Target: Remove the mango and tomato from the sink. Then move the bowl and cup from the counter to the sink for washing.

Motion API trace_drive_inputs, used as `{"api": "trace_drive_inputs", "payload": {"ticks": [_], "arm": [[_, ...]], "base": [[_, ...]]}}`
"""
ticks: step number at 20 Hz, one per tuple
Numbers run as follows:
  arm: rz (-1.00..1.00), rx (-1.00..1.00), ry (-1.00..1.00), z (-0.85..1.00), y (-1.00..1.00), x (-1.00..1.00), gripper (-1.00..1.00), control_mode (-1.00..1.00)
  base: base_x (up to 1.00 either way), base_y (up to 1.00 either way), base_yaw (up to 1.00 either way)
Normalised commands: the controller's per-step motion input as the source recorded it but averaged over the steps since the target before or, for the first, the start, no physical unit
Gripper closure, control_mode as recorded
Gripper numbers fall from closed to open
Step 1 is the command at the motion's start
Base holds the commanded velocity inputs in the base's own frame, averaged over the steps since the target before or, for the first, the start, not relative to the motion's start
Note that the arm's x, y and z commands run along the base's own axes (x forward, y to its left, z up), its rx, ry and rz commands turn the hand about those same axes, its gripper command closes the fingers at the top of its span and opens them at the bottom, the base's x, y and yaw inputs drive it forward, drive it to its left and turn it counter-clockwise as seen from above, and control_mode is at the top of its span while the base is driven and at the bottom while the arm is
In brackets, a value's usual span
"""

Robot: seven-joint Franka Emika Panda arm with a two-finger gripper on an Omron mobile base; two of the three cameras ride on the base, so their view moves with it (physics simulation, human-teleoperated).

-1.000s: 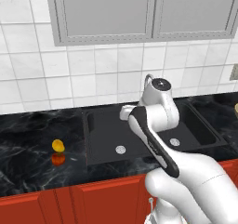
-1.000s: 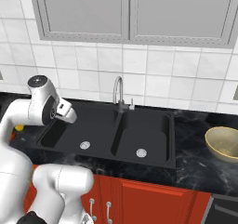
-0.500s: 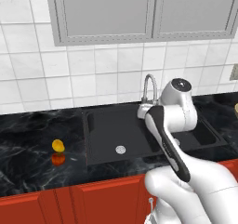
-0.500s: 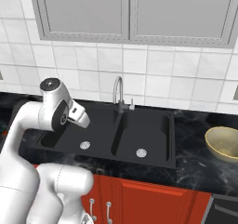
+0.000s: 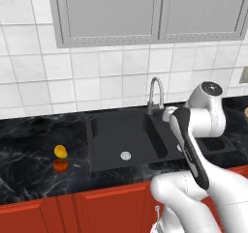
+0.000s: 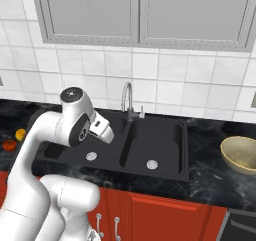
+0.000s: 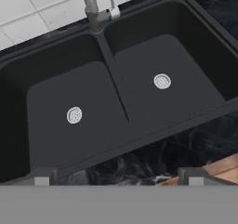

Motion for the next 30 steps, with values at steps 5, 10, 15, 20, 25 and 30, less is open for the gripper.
{"api": "trace_drive_inputs", "payload": {"ticks": [5, 10, 15, 20, 25, 30], "arm": [[-0.04, 0.00, -0.03, 0.05, -0.63, -0.12, -1.00, -1.00], [-0.02, -0.02, -0.06, 0.06, -0.61, -0.10, -1.00, -1.00], [0.00, -0.04, -0.02, 0.07, -0.59, -0.06, -1.00, -1.00], [0.00, -0.10, 0.00, 0.09, -0.56, -0.05, -1.00, -1.00], [0.00, -0.13, 0.00, 0.09, -0.54, -0.04, -1.00, -1.00], [0.00, -0.17, 0.00, 0.06, -0.50, 0.00, -1.00, -1.00]], "base": [[0.00, 0.00, 0.00], [0.00, 0.00, 0.00], [0.00, 0.00, 0.00], [0.00, 0.00, 0.00], [0.00, 0.00, 0.00], [0.00, 0.00, 0.00]]}}
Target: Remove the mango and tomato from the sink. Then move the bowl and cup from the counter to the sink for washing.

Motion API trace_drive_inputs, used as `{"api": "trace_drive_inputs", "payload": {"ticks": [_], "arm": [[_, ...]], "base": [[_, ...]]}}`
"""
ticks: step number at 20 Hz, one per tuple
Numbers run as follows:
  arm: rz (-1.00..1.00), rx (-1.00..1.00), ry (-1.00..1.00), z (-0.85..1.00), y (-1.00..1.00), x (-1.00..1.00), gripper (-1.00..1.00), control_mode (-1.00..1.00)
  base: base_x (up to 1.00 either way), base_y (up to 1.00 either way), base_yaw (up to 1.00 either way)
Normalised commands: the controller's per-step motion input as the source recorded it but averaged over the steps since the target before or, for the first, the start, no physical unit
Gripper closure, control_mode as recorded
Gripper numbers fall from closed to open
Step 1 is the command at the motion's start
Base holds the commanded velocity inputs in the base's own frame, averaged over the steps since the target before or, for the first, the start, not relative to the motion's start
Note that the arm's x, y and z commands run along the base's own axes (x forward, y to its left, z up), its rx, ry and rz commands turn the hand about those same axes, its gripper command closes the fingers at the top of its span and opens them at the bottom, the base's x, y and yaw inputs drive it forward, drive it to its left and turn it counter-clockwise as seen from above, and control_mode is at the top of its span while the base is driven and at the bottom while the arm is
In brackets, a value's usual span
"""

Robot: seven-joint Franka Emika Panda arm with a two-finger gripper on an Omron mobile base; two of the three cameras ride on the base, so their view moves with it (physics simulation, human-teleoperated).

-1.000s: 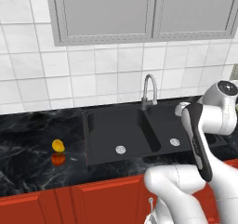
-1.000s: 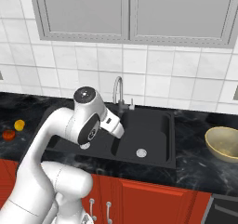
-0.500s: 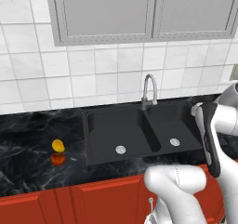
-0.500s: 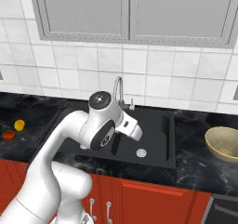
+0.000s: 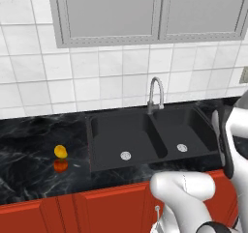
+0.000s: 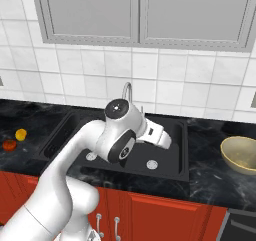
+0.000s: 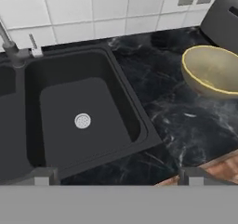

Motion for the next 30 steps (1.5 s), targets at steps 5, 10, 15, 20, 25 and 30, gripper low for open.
{"api": "trace_drive_inputs", "payload": {"ticks": [5, 10, 15, 20, 25, 30], "arm": [[0.00, -0.18, 0.00, 0.05, -0.46, 0.00, -1.00, -1.00], [0.04, -0.18, 0.05, 0.09, -0.42, 0.00, -1.00, -1.00], [0.04, -0.15, 0.16, 0.14, -0.35, -0.03, -1.00, -1.00], [0.05, -0.03, 0.21, 0.20, -0.25, -0.04, -1.00, -1.00], [0.08, 0.00, 0.10, 0.04, -0.31, -0.03, -1.00, -1.00], [0.14, 0.00, 0.03, -0.03, -0.28, 0.00, -1.00, -1.00]], "base": [[0.00, 0.00, 0.00], [0.00, 0.00, 0.00], [0.00, 0.00, 0.00], [0.00, 0.00, 0.00], [0.00, 0.00, 0.00], [0.00, 0.00, 0.00]]}}
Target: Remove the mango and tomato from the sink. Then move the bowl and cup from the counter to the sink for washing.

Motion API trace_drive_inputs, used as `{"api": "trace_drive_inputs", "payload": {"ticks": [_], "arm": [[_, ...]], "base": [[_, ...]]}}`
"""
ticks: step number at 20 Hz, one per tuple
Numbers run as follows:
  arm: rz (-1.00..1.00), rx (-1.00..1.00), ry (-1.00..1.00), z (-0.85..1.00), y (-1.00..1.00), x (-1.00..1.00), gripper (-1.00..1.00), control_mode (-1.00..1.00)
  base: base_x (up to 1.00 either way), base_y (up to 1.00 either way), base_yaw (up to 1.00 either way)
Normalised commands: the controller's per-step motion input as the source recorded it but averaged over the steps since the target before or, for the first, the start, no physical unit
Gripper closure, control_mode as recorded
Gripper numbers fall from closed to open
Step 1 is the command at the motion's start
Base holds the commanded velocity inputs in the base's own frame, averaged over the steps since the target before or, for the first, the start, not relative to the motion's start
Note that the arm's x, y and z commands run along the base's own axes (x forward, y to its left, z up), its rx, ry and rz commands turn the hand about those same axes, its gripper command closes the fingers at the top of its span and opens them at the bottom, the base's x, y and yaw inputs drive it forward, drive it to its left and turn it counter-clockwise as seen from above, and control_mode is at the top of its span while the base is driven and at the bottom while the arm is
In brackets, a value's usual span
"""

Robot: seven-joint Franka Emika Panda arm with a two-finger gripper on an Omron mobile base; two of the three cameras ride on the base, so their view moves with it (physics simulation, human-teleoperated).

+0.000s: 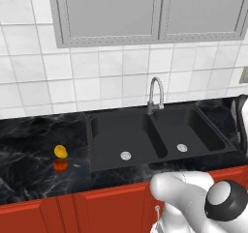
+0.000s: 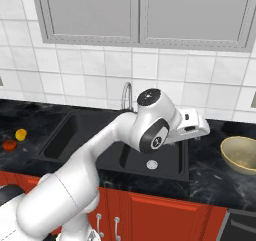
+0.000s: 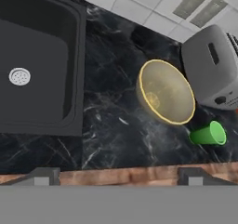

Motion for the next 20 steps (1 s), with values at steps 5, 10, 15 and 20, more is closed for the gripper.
{"api": "trace_drive_inputs", "payload": {"ticks": [5, 10, 15, 20], "arm": [[0.12, 0.00, 0.09, -0.12, -0.21, 0.01, -1.00, -1.00], [0.07, -0.01, 0.10, -0.16, -0.11, 0.11, -1.00, -1.00], [0.02, -0.01, 0.06, -0.16, -0.11, 0.14, -1.00, -1.00], [0.01, 0.00, 0.00, -0.25, -0.17, 0.12, -1.00, -1.00]], "base": [[0.00, 0.00, 0.00], [0.00, 0.00, 0.00], [0.00, 0.00, 0.00], [0.00, 0.00, 0.00]]}}
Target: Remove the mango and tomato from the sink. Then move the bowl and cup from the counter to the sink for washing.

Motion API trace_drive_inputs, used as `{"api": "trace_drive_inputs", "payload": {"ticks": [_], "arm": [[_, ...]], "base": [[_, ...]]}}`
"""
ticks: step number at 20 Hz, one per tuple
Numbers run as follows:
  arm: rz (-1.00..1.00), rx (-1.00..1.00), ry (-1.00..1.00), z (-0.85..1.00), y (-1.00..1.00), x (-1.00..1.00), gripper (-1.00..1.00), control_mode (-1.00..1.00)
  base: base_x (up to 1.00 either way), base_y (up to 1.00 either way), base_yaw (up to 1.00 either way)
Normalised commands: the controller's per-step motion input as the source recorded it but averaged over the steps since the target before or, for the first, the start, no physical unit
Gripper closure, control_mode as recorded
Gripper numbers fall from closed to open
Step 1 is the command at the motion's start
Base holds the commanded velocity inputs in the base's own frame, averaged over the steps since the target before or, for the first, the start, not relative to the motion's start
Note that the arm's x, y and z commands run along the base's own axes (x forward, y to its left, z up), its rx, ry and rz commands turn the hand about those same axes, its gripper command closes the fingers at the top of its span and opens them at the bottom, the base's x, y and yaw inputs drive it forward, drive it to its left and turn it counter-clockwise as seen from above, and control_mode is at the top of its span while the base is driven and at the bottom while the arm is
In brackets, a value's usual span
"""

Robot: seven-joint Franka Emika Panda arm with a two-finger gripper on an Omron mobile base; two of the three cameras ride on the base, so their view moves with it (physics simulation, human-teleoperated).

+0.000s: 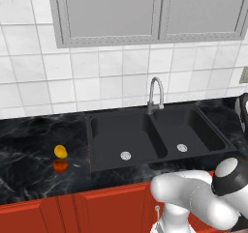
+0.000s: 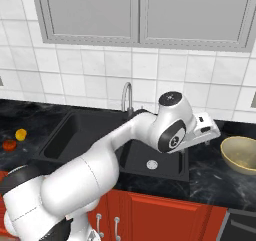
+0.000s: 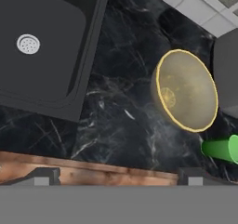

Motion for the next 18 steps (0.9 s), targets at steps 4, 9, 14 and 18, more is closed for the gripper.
{"api": "trace_drive_inputs", "payload": {"ticks": [4, 9, 14, 18], "arm": [[0.00, 0.00, 0.00, -0.22, -0.19, 0.16, -1.00, -1.00], [0.00, -0.03, 0.00, -0.18, -0.16, 0.22, -1.00, -1.00], [0.00, -0.03, 0.00, -0.16, -0.21, 0.23, -1.00, -1.00], [0.00, -0.01, 0.02, -0.14, -0.26, 0.19, -1.00, -1.00]], "base": [[0.00, 0.00, 0.00], [0.00, 0.00, 0.00], [0.00, 0.00, 0.00], [0.00, 0.00, 0.00]]}}
